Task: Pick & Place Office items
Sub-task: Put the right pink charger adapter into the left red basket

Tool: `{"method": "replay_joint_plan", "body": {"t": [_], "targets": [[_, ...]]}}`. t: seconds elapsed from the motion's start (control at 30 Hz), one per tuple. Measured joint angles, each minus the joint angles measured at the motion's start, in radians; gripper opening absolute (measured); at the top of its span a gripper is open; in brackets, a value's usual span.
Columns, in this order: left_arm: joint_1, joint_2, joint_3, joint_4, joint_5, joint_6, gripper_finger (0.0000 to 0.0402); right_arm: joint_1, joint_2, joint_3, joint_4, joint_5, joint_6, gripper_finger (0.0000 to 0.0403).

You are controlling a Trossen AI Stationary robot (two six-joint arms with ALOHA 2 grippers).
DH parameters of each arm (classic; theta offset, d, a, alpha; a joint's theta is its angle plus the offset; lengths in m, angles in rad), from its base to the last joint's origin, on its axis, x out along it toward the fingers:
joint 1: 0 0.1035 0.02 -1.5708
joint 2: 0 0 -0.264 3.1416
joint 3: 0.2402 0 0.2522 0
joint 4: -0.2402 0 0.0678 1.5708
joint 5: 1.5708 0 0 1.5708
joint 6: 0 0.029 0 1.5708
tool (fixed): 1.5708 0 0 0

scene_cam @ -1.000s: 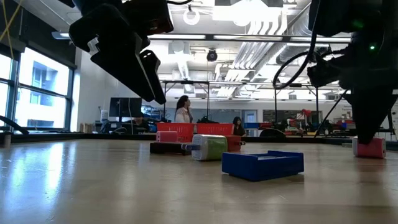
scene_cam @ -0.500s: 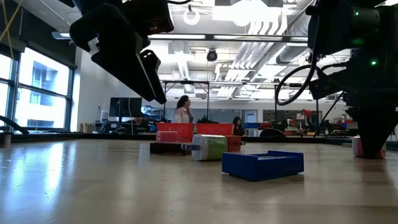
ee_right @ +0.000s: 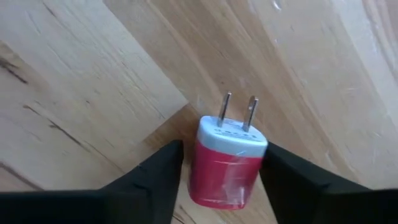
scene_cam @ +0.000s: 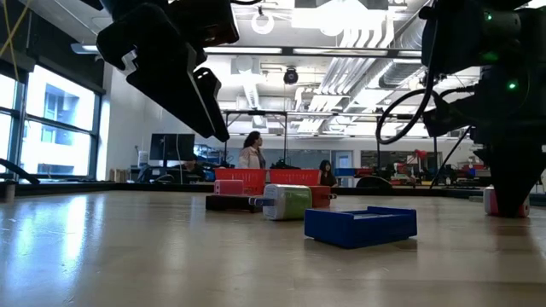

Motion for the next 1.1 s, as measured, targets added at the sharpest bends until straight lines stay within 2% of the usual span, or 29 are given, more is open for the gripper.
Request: {"method": "replay_joint_plan", "body": {"t": [0.17, 0.63, 0.83, 1.1], "targets": [[0.0, 0.0, 0.0, 0.0, 0.0, 0.0, 0.0321, 0.0, 0.0, 0.0, 0.003, 0.003, -0.007, 0.0118], [0.0, 0.0, 0.0, 0.024, 0.0, 0.001, 0.0321, 0.016, 0.004, 0.014, 0.06, 0.067, -0.111, 0.0117], [0.0, 0.0, 0.0, 0.047, 0.0, 0.004, 0.0321, 0.022, 0.005, 0.041, 0.208, 0.203, -0.226, 0.0117], [0.0, 0.0, 0.0, 0.056, 0.0, 0.003, 0.0321, 0.021, 0.003, 0.049, 0.582, 0.246, -0.458, 0.0117]]}}
